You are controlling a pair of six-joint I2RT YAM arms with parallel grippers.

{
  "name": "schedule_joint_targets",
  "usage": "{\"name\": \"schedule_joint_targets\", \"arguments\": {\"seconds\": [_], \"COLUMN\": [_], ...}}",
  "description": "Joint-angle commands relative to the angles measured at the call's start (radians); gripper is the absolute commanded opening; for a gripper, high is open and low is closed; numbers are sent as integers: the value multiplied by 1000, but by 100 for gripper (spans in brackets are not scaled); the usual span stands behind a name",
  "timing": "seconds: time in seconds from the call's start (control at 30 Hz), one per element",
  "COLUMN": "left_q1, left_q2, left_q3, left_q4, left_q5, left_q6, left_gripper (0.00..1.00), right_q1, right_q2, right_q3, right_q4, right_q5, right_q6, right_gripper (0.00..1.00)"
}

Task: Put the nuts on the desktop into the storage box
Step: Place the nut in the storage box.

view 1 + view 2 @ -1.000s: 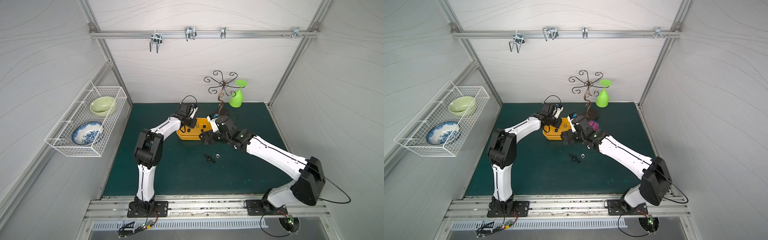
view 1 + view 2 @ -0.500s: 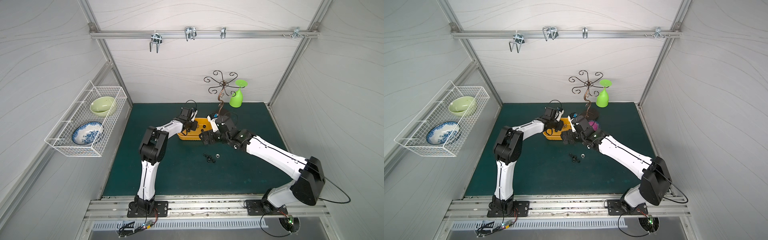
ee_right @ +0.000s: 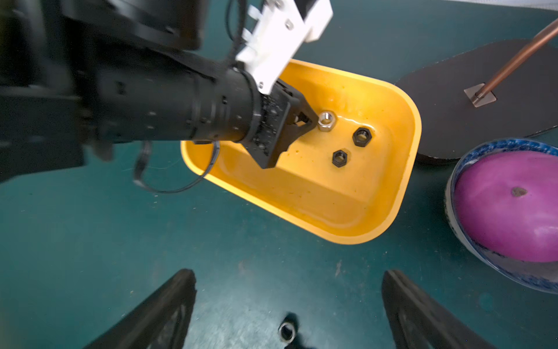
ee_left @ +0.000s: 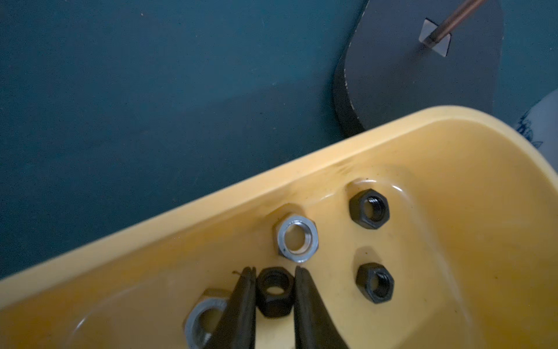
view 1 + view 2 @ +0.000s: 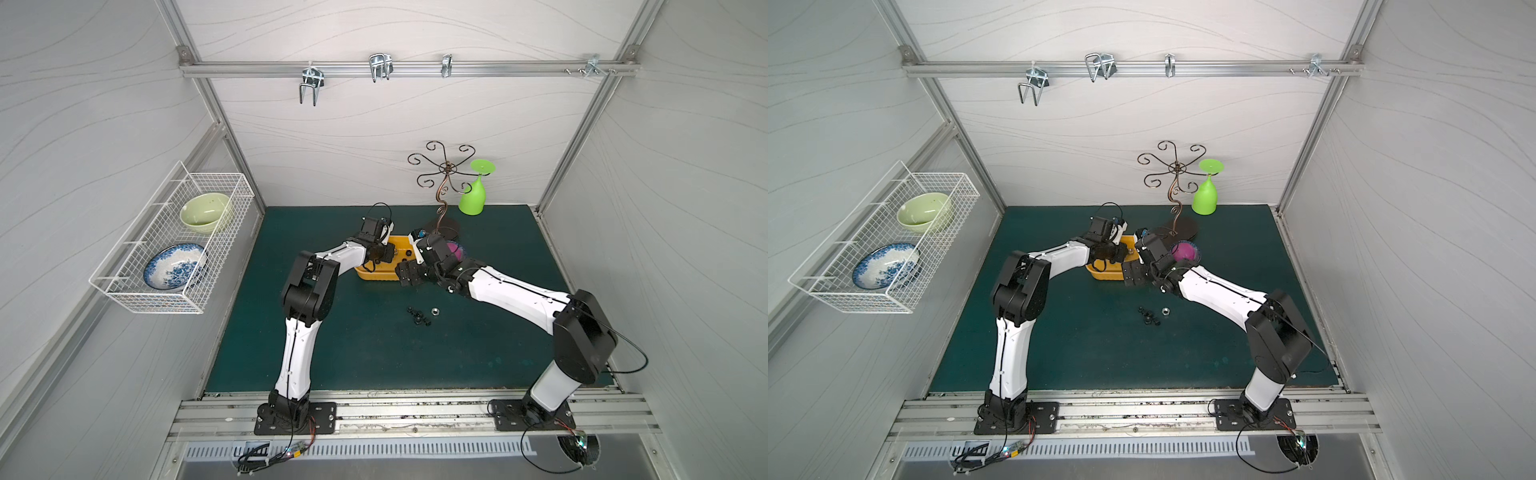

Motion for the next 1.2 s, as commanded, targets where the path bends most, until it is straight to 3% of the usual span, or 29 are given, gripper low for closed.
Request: {"name": "schedule_joint_targets", "arguments": {"seconds": [0.0, 0.7, 1.17], "left_q1": [16, 21, 22], "left_q2": [26, 109, 77], "left_q3": [64, 213, 176], "left_q4": [20, -111, -70], "left_q5": [25, -22, 33], "left_q6": [-26, -70, -62], "left_gripper": [17, 20, 49], "right_q1": [-8, -11, -12], "right_q2": [11, -38, -73], "right_q3": [31, 28, 24], "right_q4": [41, -1, -22], "right_q5": [-2, -15, -8], "right_q6": [-13, -8, -9], "right_gripper": [99, 99, 99]}}
